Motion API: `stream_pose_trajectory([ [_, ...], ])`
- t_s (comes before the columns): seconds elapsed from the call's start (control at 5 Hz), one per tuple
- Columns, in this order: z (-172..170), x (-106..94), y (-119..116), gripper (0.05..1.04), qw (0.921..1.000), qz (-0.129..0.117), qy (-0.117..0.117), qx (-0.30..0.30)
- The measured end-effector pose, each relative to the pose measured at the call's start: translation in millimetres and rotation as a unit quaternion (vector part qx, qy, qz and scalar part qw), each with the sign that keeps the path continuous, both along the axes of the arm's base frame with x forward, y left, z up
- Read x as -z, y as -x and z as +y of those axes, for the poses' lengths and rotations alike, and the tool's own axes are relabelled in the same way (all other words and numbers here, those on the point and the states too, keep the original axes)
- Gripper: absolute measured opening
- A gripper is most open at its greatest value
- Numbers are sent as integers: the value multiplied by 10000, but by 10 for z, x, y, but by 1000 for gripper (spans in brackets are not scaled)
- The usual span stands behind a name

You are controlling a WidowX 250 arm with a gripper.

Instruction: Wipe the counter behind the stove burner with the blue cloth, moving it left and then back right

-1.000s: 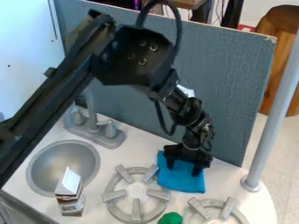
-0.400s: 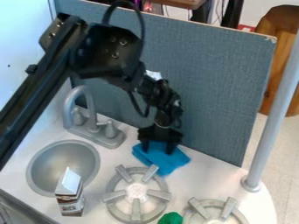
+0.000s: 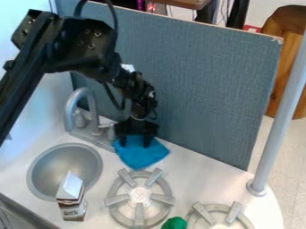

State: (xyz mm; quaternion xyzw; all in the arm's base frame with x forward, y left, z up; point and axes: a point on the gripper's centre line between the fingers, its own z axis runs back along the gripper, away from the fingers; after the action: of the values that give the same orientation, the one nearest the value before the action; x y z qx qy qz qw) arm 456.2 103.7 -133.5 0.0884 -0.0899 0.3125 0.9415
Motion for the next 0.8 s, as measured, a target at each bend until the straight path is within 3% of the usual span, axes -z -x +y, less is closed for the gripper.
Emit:
stream_pose_trajectory([
  [0.2, 68, -70, -49, 1001, 9999, -44, 127, -89],
  [0.4, -11, -13, 6, 1001, 9996, 75, 281, 57],
  [0.8, -809, 0, -32, 1001, 9955, 291, 381, 822],
])
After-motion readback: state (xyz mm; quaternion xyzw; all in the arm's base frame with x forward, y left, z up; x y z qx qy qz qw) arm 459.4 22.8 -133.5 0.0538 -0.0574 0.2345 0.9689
